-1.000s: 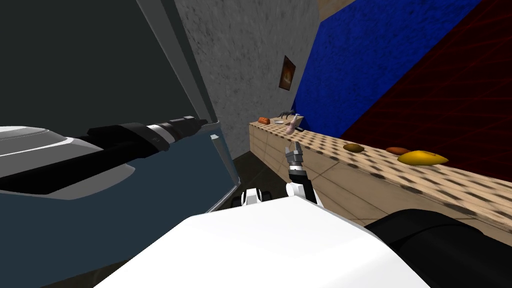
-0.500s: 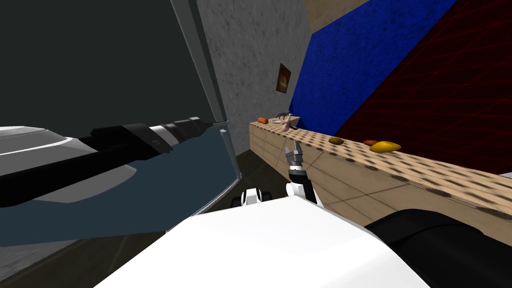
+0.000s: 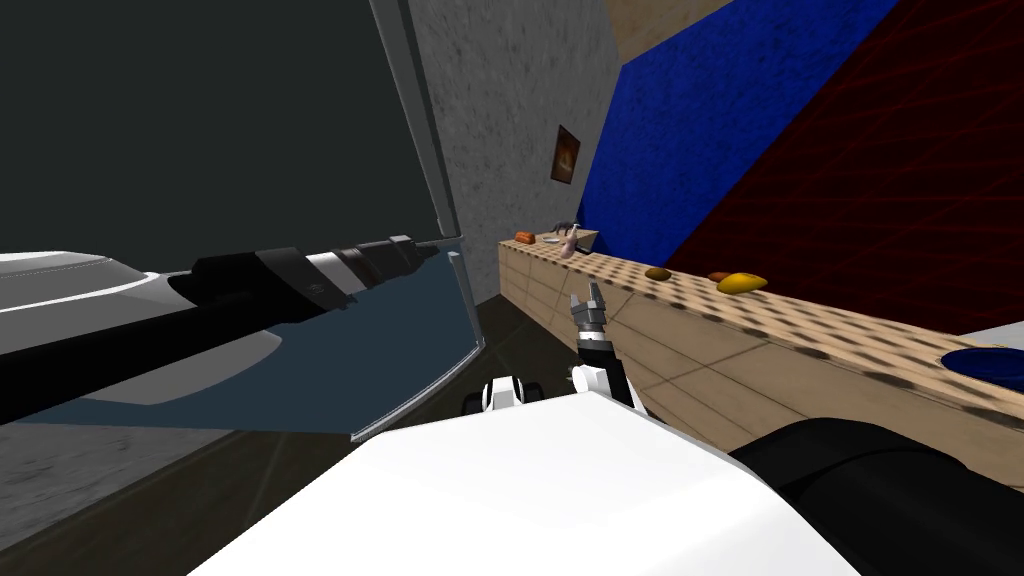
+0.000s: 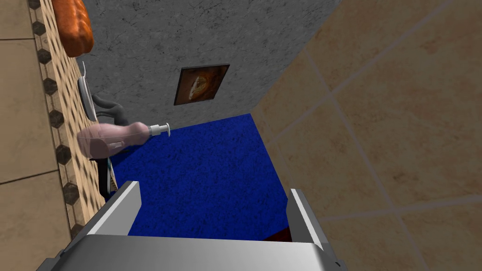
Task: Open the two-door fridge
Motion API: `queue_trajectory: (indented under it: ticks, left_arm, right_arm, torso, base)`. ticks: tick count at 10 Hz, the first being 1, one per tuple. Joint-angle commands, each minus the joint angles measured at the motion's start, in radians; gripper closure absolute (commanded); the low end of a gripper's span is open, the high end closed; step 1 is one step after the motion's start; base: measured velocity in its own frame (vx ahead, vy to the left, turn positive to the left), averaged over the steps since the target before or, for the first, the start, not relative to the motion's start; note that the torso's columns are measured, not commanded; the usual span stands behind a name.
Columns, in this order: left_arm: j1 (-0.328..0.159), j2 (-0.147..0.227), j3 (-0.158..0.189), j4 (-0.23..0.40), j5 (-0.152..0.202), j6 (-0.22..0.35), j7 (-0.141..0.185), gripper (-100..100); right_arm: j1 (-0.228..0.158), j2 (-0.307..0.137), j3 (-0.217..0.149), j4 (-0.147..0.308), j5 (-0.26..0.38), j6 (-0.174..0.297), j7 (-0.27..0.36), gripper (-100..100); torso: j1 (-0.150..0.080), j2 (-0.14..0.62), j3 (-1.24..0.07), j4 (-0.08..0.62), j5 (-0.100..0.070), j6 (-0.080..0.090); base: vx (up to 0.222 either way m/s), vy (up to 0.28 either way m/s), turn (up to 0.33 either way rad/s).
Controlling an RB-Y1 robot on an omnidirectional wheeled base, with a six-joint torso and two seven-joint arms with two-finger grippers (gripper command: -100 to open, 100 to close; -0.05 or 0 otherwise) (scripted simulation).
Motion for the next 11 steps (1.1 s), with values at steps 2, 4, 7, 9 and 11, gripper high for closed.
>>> queue_trajectory:
  ticks: [2, 4, 7, 9, 11]
  left_arm:
    - [-0.027, 0.0, -0.021, 0.033, 0.017, -0.031, -0.008, -100]
    - [-0.029, 0.0, -0.021, 0.075, 0.026, -0.026, -0.004, -100]
    - [-0.032, 0.018, -0.018, 0.08, 0.054, -0.008, 0.014, -100]
    - [-0.033, 0.043, -0.014, 0.09, 0.079, 0.01, 0.033, -100]
    - [-0.034, 0.071, -0.009, 0.101, 0.104, 0.027, 0.052, -100]
  right_arm:
    - [0.0, 0.0, 0.0, 0.0, 0.0, 0.0, 0.0, 0]
    - [0.001, 0.0, 0.0, 0.0, 0.0, 0.0, 0.0, 0]
    - [0.001, 0.0, 0.0, 0.0, 0.0, 0.0, 0.0, 0]
    - [0.001, 0.0, 0.0, 0.0, 0.0, 0.0, 0.0, 0]
    - [0.001, 0.0, 0.0, 0.0, 0.0, 0.0, 0.0, 0]
  torso:
    - [-0.003, -0.01, -0.006, -0.003, -0.001, 0.0]
    - [-0.001, -0.018, -0.012, -0.006, 0.0, 0.0]
    - [0.001, -0.01, -0.006, -0.003, 0.0, 0.0]
    - [-0.002, -0.007, -0.004, -0.002, -0.001, 0.0]
    - [-0.001, -0.005, -0.003, -0.002, -0.001, 0.0]
  base:
    - [-0.078, -0.001, -0.002]
    - [0.072, -0.003, -0.009]
    - [0.201, 0.024, -0.017]
    - [0.255, 0.007, -0.02]
    - [0.228, 0.008, -0.023]
